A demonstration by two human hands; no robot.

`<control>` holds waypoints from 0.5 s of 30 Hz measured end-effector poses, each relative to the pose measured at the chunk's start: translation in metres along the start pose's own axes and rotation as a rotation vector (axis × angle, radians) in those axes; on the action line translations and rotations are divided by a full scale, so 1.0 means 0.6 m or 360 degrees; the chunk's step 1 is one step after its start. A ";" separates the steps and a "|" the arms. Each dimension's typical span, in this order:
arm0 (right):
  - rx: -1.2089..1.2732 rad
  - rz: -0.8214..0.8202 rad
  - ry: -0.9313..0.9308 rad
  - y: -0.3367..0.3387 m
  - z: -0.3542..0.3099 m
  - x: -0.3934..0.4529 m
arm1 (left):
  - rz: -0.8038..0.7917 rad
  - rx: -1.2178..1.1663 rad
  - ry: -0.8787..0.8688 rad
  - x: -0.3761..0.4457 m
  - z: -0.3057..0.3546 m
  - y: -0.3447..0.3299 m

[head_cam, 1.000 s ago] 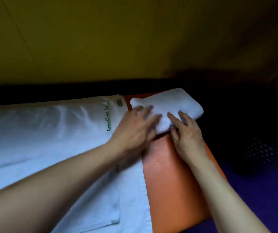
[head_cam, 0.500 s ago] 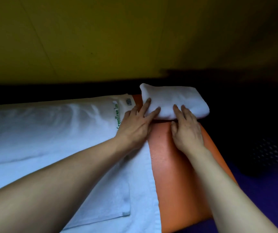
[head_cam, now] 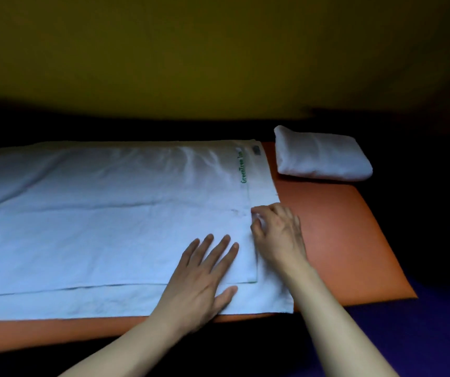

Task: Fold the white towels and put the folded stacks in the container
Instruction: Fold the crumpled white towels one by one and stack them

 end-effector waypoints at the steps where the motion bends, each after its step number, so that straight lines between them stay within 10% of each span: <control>1: -0.0026 -0.0079 -0.0042 -0.005 -0.006 0.000 | 0.0063 0.0014 0.0005 -0.003 -0.003 0.002; 15: 0.0791 -0.0260 -0.0841 -0.030 -0.024 0.129 | 0.0457 -0.0245 0.0150 0.034 -0.022 0.032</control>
Point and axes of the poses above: each hand's wrist, its own x-axis towards the middle knuckle, its own y-axis out of the back of the hand, z = x × y, the point moved 5 cm from there along x, towards the middle knuckle, and after that the axes turned 4 degrees about z, right-handed, at the moved point
